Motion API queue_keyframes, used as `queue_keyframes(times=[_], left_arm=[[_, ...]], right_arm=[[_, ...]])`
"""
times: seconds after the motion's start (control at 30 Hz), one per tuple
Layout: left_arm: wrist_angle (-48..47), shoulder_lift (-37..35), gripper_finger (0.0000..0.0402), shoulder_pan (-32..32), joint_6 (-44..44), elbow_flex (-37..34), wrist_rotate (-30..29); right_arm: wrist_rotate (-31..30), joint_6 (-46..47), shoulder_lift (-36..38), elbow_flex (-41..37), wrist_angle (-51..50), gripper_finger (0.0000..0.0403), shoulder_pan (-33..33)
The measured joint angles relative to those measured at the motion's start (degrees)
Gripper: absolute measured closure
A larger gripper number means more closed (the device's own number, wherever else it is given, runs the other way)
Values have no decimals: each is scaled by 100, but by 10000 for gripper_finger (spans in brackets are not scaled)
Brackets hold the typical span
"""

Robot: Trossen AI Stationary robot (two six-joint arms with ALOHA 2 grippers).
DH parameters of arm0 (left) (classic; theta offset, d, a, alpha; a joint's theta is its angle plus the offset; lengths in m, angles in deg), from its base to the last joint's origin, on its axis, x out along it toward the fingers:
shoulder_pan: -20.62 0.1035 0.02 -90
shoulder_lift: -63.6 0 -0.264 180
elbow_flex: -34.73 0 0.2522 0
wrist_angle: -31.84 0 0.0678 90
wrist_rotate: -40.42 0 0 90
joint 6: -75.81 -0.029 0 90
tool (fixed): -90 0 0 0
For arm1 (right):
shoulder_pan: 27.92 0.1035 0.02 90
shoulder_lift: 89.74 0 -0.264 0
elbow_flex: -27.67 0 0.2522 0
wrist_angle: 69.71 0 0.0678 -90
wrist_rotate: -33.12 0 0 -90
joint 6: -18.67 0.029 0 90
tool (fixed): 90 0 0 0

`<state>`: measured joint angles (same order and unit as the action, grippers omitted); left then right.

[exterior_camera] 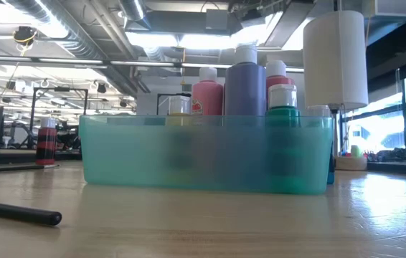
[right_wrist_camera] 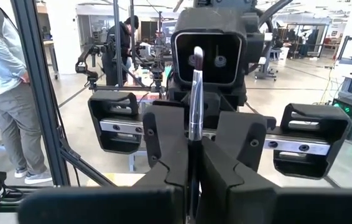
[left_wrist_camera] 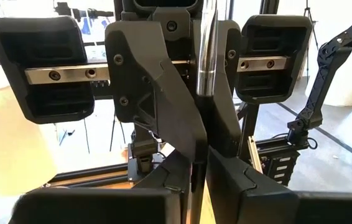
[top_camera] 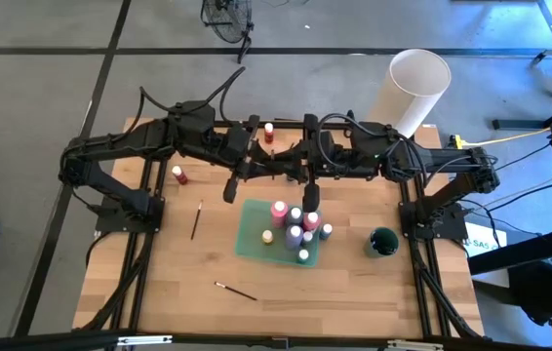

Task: Pick & Place Paint Supplies
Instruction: Put the black eyeshadow brush into the green cup

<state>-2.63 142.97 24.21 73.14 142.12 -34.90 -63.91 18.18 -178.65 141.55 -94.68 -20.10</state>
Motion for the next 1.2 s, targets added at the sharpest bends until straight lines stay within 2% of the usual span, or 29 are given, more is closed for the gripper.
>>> queue_keyframes(times=[0.37, 0.67, 0.87, 1.0, 1.13, 1.2], left_arm=[[-26, 0, 286, 4, 44, 0, -25], [-335, -2, 229, 271, 44, 2, -315], [-791, -61, 225, 513, 44, 2, -316], [-836, -102, 228, 648, 42, 2, -316], [-853, -157, 227, 776, -59, 2, -315], [-866, -168, 226, 848, -63, 2, -306]], right_arm=[[4, 42, 38, 0, -174, 382, 9], [-97, 577, 552, 0, -838, 382, 43], [-660, 680, 1153, 0, -1800, 382, 314], [-783, 948, 1478, 0, -2430, 382, 533], [-807, 1441, 1791, 0, -3177, 382, 781], [-1081, 1863, 1942, 0, -3638, 382, 958]])
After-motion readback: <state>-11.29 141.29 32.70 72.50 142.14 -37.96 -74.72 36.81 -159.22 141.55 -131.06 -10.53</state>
